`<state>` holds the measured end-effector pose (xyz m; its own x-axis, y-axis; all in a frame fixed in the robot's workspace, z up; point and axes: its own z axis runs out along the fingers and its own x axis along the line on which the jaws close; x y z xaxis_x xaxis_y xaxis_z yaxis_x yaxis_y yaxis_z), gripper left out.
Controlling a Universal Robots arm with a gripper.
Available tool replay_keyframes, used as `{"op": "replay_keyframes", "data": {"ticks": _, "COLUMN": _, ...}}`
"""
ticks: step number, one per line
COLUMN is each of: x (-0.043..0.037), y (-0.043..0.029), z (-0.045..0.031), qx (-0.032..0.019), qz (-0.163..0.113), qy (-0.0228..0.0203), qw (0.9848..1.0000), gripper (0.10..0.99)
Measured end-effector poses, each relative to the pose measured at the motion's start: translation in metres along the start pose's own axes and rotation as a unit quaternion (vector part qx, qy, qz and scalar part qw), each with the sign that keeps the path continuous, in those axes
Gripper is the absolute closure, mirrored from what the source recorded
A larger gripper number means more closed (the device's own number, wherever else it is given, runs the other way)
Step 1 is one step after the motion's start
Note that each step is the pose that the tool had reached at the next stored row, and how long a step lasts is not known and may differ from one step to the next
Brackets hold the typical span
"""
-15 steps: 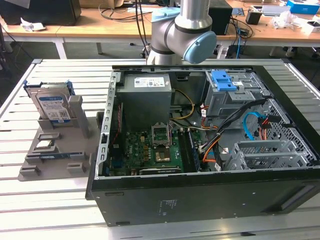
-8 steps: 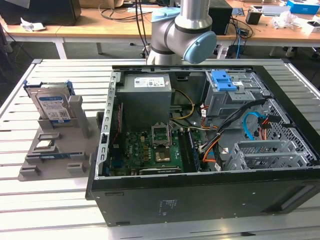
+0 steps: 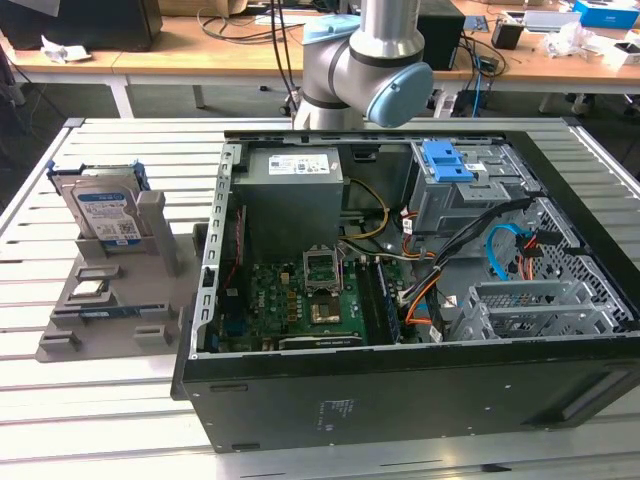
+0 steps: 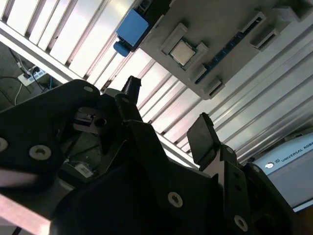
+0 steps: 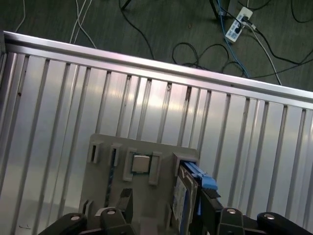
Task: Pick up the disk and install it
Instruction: 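Pick up the disk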
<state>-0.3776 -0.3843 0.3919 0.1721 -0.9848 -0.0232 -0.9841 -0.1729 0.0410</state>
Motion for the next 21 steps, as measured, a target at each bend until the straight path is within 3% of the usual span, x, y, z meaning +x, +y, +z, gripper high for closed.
{"op": "replay_keyframes", "data": {"ticks": 6, "x": 0.0, "y": 0.0, "z": 0.0006, "qx": 0.0012, "qz": 0.051, "qy": -0.0021, "qw": 0.9987, "gripper": 0.427}}
{"op": "replay_keyframes", "data": {"ticks": 12, "x": 0.0, "y": 0.0, "z": 0.0013, "qx": 0.0026, "qz": 0.111, "qy": -0.0045, "qw": 0.9938, "gripper": 0.427}}
{"op": "replay_keyframes", "data": {"ticks": 18, "x": -0.0002, "y": -0.0001, "z": 0.0014, "qx": 0.0027, "qz": 0.111, "qy": -0.0046, "qw": 0.9938, "gripper": 0.427}}
{"op": "replay_keyframes", "data": {"ticks": 21, "x": -0.0048, "y": -0.0014, "z": 0.0014, "qx": 0.0026, "qz": 0.111, "qy": -0.0046, "qw": 0.9938, "gripper": 0.427}}
